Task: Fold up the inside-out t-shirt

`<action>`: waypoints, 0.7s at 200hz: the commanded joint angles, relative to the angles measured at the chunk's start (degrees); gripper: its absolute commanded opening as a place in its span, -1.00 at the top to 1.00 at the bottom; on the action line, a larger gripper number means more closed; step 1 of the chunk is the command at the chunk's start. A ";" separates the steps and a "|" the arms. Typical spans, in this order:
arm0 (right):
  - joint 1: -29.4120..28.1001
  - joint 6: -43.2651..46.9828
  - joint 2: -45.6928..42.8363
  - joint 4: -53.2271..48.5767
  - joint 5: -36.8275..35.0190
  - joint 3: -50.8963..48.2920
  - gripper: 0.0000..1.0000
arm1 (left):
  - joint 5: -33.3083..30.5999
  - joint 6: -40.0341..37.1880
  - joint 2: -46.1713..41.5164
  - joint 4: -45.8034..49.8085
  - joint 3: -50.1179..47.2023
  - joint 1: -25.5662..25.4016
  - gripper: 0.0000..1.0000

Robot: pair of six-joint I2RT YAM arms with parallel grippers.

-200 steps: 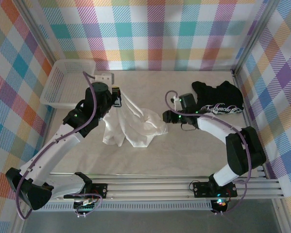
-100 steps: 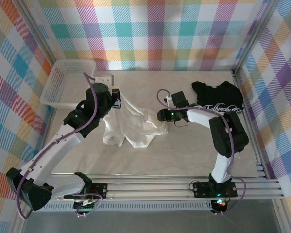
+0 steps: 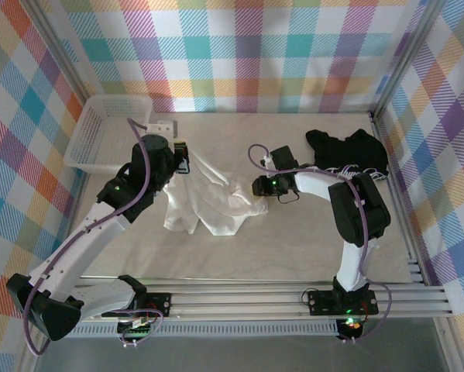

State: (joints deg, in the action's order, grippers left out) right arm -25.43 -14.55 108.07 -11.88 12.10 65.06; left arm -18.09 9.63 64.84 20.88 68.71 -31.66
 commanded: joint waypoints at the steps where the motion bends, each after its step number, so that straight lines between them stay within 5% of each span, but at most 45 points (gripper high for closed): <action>1: 0.08 0.14 -1.61 -0.60 -0.60 -1.40 0.38 | 0.04 0.48 -1.10 -1.12 -0.35 0.86 1.00; 72: 0.59 2.47 -11.37 1.26 -9.97 1.95 1.00 | -1.19 0.98 -0.90 -0.98 0.10 1.85 1.00; 140: 4.68 7.16 -37.30 -0.88 -16.74 11.44 1.00 | -5.70 3.70 -5.13 3.11 12.73 9.37 1.00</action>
State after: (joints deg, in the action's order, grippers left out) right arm -22.17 -10.39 81.06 -12.53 -0.60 71.24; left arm -20.25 11.44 64.45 23.57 72.73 -25.61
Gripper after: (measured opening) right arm 0.064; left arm 0.051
